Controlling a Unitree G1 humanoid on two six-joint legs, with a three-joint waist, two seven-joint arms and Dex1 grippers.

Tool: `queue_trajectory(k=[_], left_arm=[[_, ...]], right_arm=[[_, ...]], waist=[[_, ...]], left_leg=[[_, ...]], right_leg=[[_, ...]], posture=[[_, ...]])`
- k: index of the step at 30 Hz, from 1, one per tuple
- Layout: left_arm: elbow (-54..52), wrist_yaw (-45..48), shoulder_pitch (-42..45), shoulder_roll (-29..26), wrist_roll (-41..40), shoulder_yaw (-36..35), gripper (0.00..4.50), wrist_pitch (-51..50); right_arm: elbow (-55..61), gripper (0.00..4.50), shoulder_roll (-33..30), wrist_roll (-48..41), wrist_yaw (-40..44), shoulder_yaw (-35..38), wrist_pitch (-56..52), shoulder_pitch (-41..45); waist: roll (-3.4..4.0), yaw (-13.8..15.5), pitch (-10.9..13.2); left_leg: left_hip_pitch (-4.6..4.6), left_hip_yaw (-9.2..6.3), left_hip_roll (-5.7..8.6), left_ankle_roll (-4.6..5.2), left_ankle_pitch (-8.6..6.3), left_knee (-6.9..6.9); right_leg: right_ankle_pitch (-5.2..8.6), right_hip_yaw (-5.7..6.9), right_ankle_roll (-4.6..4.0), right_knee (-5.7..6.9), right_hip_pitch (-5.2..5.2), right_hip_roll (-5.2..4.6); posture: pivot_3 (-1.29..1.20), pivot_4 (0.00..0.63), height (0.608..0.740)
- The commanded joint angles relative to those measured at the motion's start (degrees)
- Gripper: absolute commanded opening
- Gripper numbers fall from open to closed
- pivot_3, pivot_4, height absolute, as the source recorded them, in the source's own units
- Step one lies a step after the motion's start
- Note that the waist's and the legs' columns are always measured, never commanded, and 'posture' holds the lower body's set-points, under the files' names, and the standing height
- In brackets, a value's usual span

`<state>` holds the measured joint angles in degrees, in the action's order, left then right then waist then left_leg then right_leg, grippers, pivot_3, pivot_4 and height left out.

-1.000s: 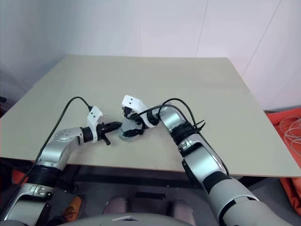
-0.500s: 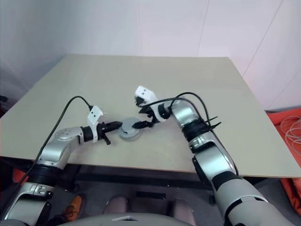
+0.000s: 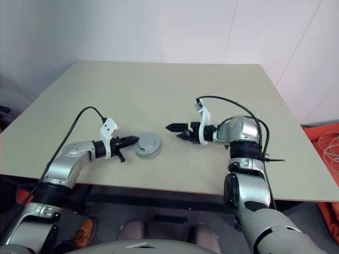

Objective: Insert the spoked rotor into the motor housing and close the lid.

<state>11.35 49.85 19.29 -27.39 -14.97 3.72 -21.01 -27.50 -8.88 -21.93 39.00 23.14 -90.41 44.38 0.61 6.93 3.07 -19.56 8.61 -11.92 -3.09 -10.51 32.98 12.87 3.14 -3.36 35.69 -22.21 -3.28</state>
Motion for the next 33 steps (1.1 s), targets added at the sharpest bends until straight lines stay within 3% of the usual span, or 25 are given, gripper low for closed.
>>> queue_trajectory(k=[1, 10, 29, 33], left_arm=[[0.6, 0.8, -0.5, 0.0, 0.7, 1.2, 0.00, -0.6], [0.0, 0.6, -1.0, 0.0, 0.6, 1.1, 0.00, -0.9], [-0.4, 0.5, -1.5, -0.6, 0.5, 0.0, 0.00, -1.2], [-0.4, 0.5, -1.4, -0.7, 0.4, -0.1, 0.00, -1.2]], right_arm=[[1.9, 4.47, 2.1, -3.5, -4.0, 3.6, -2.1, -0.3], [0.9, 4.47, 8.1, -4.7, -11.3, 7.8, -2.1, -1.2], [-0.2, 4.47, 13.0, -7.7, -15.1, 9.3, -0.8, -0.1], [-0.2, 3.26, 13.1, -7.9, -15.8, 9.6, -0.1, 0.0]], waist=[[0.04, 0.2, 0.0], [0.06, 0.3, 0.0], [0.07, 0.2, 0.0], [0.08, 0.2, 0.0]], left_leg=[[-0.01, 0.01, 0.00, -0.01, 0.00, 0.00], [0.02, 0.00, -0.01, -0.08, 0.05, -0.26], [0.30, 0.03, 0.00, -0.39, 0.23, -0.83], [0.25, 0.03, 0.00, -0.39, 0.23, -0.85]], right_leg=[[0.00, 0.00, 0.00, 0.00, -0.03, 0.00], [0.03, 0.00, 0.06, -0.12, -0.05, -0.02], [0.05, -0.02, 0.08, -0.32, -0.03, -0.02], [0.05, -0.02, 0.08, -0.39, -0.04, -0.02]], posture=[[0.00, 0.000, 0.740], [0.00, 0.000, 0.740], [0.00, 0.000, 0.740], [0.00, 0.000, 0.740]])
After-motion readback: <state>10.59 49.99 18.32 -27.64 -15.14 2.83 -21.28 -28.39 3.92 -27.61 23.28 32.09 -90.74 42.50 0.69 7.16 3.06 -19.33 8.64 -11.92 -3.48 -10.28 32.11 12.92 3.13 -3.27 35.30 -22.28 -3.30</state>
